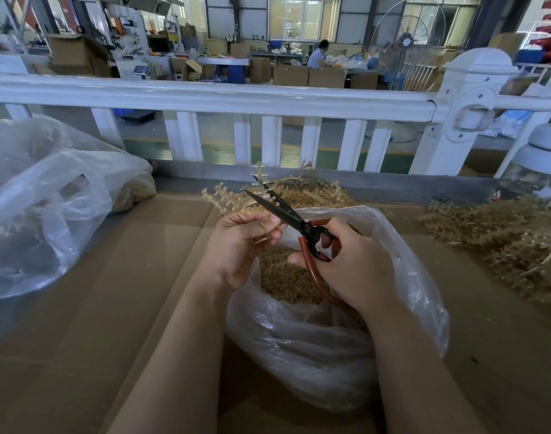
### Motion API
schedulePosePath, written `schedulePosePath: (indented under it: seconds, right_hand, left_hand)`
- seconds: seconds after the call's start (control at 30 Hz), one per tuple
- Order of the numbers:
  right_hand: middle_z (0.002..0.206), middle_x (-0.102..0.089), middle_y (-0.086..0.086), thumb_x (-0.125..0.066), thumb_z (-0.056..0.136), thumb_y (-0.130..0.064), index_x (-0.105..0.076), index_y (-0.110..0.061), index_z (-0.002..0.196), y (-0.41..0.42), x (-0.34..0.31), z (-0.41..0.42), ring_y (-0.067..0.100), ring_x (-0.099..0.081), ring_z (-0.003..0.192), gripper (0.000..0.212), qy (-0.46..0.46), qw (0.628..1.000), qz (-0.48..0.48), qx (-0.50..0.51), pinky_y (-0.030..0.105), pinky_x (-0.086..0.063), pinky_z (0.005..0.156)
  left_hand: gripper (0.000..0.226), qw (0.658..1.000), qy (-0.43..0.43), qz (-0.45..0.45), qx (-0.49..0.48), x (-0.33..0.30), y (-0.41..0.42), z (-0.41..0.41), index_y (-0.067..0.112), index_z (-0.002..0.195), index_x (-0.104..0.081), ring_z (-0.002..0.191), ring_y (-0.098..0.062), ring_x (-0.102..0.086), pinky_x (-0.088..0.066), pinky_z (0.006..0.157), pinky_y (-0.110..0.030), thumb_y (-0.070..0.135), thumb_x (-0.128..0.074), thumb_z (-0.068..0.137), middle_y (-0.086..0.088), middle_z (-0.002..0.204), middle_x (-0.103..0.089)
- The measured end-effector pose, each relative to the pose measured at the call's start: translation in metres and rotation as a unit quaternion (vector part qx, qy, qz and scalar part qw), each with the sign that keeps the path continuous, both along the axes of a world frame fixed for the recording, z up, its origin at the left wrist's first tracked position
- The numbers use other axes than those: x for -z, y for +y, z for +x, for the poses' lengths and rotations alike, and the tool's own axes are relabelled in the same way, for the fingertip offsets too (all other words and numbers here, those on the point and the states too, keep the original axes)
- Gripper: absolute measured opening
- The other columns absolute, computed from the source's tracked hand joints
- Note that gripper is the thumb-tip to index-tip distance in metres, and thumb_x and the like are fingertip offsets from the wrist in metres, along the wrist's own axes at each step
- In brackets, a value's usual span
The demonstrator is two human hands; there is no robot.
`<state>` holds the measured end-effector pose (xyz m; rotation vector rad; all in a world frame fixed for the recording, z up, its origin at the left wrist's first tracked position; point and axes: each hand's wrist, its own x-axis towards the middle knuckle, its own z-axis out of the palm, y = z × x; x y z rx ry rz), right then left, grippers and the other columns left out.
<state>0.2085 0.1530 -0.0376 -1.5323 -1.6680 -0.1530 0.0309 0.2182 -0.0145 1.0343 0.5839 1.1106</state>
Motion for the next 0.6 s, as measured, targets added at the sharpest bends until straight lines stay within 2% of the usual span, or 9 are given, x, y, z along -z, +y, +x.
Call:
schedulePosePath:
  seconds: [0.23, 0.43, 0.53, 0.6]
  right_hand:
    - [0.061, -0.051, -0.021, -0.056, 0.069, -0.084, -0.046, -0.032, 0.079, -0.0011, 0.0005, 0.0004, -0.006, -0.052, 0.055, 0.054, 0.001, 1.000, 0.006, 0.000, 0.006, -0.030, 0.051]
    - [0.062, -0.054, -0.017, -0.055, 0.070, -0.084, -0.049, -0.029, 0.078, -0.0014, 0.0004, 0.0010, 0.000, -0.056, 0.055, 0.056, 0.007, 1.000, 0.015, -0.007, 0.006, -0.032, 0.052]
    - [0.060, -0.052, -0.018, -0.055, 0.071, -0.084, -0.047, -0.030, 0.076, -0.0016, 0.0004, 0.0008, -0.003, -0.053, 0.052, 0.055, 0.005, 1.000, 0.018, -0.003, 0.006, -0.031, 0.049]
    - [0.057, -0.049, -0.021, -0.055, 0.071, -0.084, -0.043, -0.033, 0.075, -0.0022, 0.0002, 0.0004, -0.006, -0.048, 0.049, 0.053, 0.007, 1.000, 0.023, 0.001, 0.006, -0.030, 0.046]
  left_hand:
    - [0.007, 1.000, 0.005, 0.009, 0.023, 0.0018, -0.0008, 0.0013, 0.015, 0.066, -0.075, 0.061, -0.011, -0.063, -0.054, 0.064, -0.021, 0.010, -0.072, 0.069, -0.005, 0.070, -0.071]
    - [0.008, 1.000, -0.001, 0.003, 0.029, 0.0009, -0.0015, 0.0016, 0.015, 0.064, -0.075, 0.061, -0.011, -0.064, -0.055, 0.063, -0.021, 0.010, -0.072, 0.069, -0.005, 0.070, -0.071]
    - [0.006, 1.000, -0.003, -0.004, 0.025, 0.0008, -0.0016, 0.0028, 0.017, 0.065, -0.072, 0.063, -0.010, -0.065, -0.054, 0.064, -0.022, 0.013, -0.072, 0.070, -0.002, 0.070, -0.071]
    - [0.006, 1.000, -0.007, -0.010, 0.026, 0.0014, -0.0011, 0.0029, 0.013, 0.072, -0.066, 0.065, -0.010, -0.065, -0.053, 0.066, -0.023, 0.014, -0.071, 0.072, -0.001, 0.072, -0.071]
